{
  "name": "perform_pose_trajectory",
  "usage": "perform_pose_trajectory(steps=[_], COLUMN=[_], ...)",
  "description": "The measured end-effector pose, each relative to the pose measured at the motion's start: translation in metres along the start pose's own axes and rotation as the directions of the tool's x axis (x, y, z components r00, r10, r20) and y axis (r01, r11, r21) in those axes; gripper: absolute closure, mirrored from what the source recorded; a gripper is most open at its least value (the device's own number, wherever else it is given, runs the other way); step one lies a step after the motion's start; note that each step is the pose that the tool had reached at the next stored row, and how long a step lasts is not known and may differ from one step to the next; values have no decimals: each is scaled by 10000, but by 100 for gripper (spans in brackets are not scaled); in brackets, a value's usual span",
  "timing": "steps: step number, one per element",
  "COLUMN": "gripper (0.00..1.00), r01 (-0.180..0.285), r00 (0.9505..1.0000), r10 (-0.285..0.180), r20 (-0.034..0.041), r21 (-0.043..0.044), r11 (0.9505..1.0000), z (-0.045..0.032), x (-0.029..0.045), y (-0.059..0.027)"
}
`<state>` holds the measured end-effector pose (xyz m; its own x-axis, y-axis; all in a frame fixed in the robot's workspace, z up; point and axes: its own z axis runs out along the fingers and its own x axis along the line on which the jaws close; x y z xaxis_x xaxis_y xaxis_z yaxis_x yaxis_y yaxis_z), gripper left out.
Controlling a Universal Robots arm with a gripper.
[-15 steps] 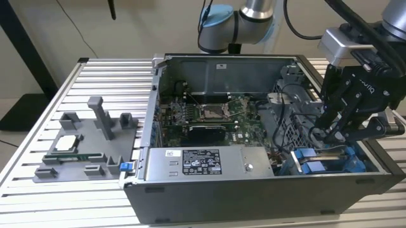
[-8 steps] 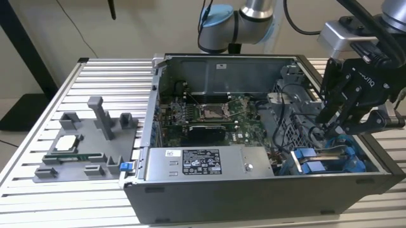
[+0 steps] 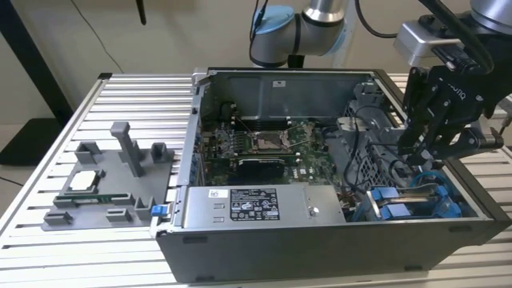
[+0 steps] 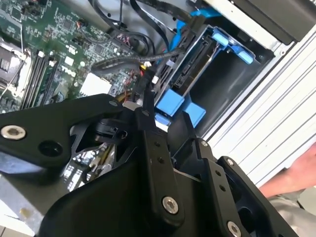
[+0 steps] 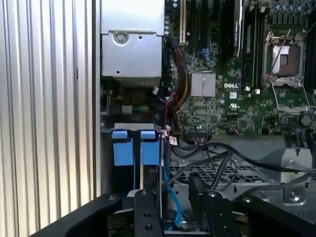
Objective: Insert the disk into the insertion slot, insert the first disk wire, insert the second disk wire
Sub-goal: 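Insert the first disk wire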
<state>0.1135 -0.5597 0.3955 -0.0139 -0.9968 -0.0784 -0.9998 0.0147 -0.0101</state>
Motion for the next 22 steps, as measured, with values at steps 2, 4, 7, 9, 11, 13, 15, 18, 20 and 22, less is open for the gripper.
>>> perform_pose_trajectory(steps=[2,4,7,9,11,13,15,18,20,22], gripper=[0,0,0,0,0,0,0,0,0,0], r01=[11,17,65,122,172,211,241,301,339,359], r00=[10000,10000,9999,9999,9998,9997,9996,9994,9993,9992], r10=[-11,-19,-67,-124,-174,-214,-245,-306,-344,-365], r20=[33,69,83,85,84,91,105,135,143,149], r21=[136,236,278,291,304,306,306,313,321,328], r11=[9999,9997,9996,9995,9994,9993,9992,9991,9989,9988], z=[3,5,17,32,46,55,62,77,92,102], x=[-31,-55,-81,-86,-90,-94,-100,-108,-114,-117], y=[0,0,0,1,1,-1,-6,-16,-20,-22])
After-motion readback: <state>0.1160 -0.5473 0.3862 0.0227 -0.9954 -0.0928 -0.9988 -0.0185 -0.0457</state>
